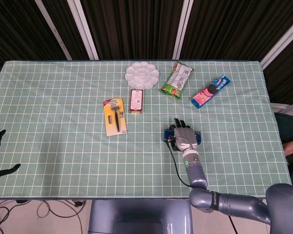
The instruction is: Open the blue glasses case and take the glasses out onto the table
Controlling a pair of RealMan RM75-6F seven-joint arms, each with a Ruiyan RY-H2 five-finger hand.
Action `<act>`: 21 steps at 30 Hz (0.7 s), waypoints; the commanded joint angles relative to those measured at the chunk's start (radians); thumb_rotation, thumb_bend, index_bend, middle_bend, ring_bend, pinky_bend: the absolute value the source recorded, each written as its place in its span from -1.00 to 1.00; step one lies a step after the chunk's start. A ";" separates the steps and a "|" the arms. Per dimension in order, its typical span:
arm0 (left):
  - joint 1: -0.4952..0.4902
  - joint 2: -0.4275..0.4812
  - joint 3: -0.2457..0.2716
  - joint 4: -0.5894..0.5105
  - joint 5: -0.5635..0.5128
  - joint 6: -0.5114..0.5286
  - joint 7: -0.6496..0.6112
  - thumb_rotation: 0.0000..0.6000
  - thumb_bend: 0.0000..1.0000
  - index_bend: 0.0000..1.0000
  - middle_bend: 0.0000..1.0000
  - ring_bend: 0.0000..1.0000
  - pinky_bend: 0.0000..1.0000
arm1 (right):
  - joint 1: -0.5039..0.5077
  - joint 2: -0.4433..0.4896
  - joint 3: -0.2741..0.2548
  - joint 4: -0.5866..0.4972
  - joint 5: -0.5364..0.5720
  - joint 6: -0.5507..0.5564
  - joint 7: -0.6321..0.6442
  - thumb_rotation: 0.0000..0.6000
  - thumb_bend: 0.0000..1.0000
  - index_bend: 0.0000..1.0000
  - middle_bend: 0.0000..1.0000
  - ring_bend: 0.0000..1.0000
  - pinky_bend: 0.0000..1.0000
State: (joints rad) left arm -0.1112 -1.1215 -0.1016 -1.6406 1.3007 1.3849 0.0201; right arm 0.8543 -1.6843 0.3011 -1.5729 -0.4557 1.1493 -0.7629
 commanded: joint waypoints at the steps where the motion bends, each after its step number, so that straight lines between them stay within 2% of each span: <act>1: 0.000 0.001 0.000 -0.001 -0.001 -0.001 -0.002 1.00 -0.93 -1.00 -1.00 -1.00 -1.00 | 0.002 -0.002 -0.002 0.001 0.001 0.002 0.000 1.00 0.15 -0.47 -1.00 -1.00 -0.58; 12: 0.000 0.006 -0.001 -0.005 -0.007 -0.006 -0.010 1.00 -0.93 -1.00 -1.00 -1.00 -1.00 | 0.009 -0.007 -0.006 0.003 0.015 0.006 0.001 1.00 0.49 -0.41 -1.00 -1.00 -0.58; 21: 0.001 0.009 -0.001 -0.009 -0.007 -0.006 -0.017 1.00 -0.93 -1.00 -1.00 -1.00 -1.00 | 0.019 -0.007 -0.011 0.035 0.020 0.000 -0.007 1.00 0.54 -0.42 -1.00 -1.00 -0.58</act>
State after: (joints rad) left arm -0.1106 -1.1121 -0.1025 -1.6499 1.2935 1.3787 0.0029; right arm 0.8718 -1.6914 0.2900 -1.5412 -0.4371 1.1509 -0.7690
